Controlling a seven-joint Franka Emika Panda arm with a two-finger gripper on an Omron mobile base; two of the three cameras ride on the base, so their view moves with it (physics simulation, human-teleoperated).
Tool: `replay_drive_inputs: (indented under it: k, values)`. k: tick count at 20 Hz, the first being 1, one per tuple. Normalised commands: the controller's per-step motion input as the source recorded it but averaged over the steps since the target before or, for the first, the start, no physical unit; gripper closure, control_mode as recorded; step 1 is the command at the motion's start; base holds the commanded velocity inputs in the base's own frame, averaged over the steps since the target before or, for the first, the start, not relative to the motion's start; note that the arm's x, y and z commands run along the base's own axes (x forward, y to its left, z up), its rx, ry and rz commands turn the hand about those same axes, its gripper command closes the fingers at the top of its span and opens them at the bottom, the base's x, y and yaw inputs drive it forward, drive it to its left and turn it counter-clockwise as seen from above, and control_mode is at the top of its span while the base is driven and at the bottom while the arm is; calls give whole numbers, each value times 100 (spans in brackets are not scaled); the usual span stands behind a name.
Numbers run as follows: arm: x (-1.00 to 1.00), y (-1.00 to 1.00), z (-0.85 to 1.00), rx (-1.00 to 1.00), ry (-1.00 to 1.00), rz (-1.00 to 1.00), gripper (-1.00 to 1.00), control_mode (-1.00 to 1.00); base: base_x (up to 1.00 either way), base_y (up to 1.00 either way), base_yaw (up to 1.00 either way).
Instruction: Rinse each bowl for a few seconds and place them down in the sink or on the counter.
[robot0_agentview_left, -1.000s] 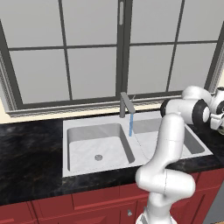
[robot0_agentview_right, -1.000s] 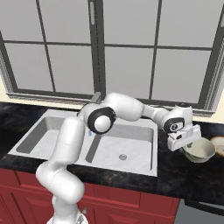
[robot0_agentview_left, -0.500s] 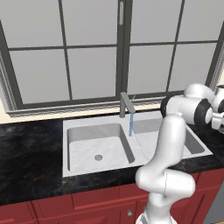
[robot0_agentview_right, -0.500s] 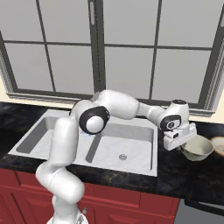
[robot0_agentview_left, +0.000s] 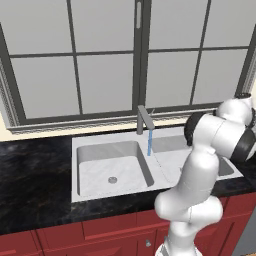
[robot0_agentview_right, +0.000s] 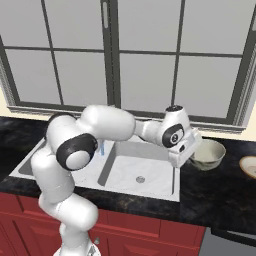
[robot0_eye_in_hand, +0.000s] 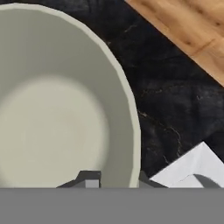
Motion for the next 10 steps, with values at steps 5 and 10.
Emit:
replay_drive_inputs:
  k: [5, 10]
  values:
    - [-17, 68, 53, -8, 13, 32, 100, -100, 0, 0, 0]
    - [-14, 50, 38, -6, 12, 31, 100, -100, 0, 0, 0]
